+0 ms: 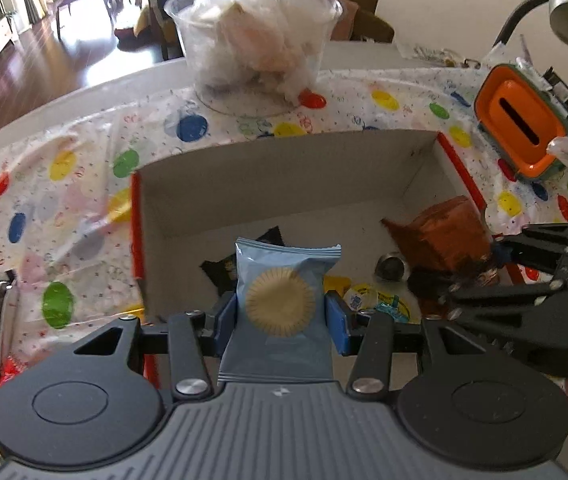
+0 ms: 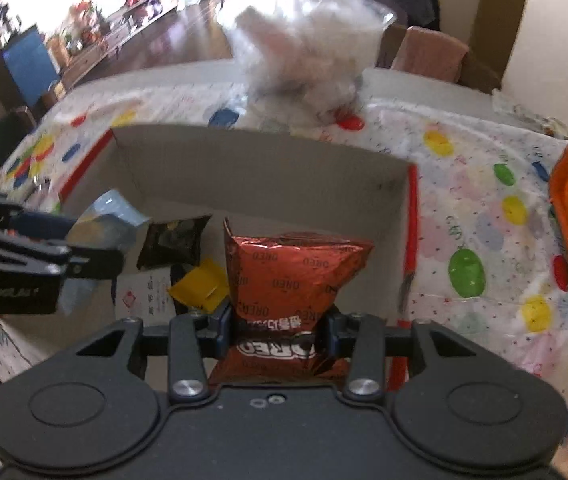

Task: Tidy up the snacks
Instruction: 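Carry the blue packet and Oreo bag over the red box and lower them, then open both tools to release the blue packet and Oreo bag into the box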

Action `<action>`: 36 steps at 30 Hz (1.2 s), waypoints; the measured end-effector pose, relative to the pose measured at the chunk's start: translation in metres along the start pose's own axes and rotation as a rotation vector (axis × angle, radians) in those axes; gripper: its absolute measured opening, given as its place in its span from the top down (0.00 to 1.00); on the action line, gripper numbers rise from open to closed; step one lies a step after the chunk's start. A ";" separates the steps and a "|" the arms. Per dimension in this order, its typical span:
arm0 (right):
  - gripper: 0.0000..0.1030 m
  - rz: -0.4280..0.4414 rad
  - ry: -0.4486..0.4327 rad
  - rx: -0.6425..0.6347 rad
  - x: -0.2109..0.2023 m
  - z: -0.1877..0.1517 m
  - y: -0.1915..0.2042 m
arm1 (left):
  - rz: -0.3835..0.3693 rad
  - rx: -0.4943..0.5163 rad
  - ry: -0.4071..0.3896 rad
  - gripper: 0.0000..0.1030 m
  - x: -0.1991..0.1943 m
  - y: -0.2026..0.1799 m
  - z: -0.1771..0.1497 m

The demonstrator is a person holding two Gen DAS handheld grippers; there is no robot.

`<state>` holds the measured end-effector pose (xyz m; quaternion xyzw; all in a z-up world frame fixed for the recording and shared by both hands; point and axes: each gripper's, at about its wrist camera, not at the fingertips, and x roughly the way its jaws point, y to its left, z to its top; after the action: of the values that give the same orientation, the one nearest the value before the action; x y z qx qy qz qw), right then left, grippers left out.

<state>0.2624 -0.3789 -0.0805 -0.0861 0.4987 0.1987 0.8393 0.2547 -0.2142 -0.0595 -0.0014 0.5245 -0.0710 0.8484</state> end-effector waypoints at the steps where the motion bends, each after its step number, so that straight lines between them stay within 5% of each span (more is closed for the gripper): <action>1: 0.59 0.002 0.009 -0.013 0.004 0.001 0.001 | 0.004 -0.002 0.009 0.55 0.005 -0.002 0.002; 20: 0.58 0.047 0.102 -0.042 0.036 0.007 0.005 | 0.052 -0.043 0.199 0.55 0.059 -0.001 0.020; 36: 0.40 0.058 0.042 0.000 0.010 0.004 0.003 | 0.019 -0.060 0.146 0.46 0.042 0.005 0.012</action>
<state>0.2691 -0.3724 -0.0873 -0.0760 0.5185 0.2212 0.8225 0.2840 -0.2149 -0.0918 -0.0166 0.5869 -0.0470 0.8081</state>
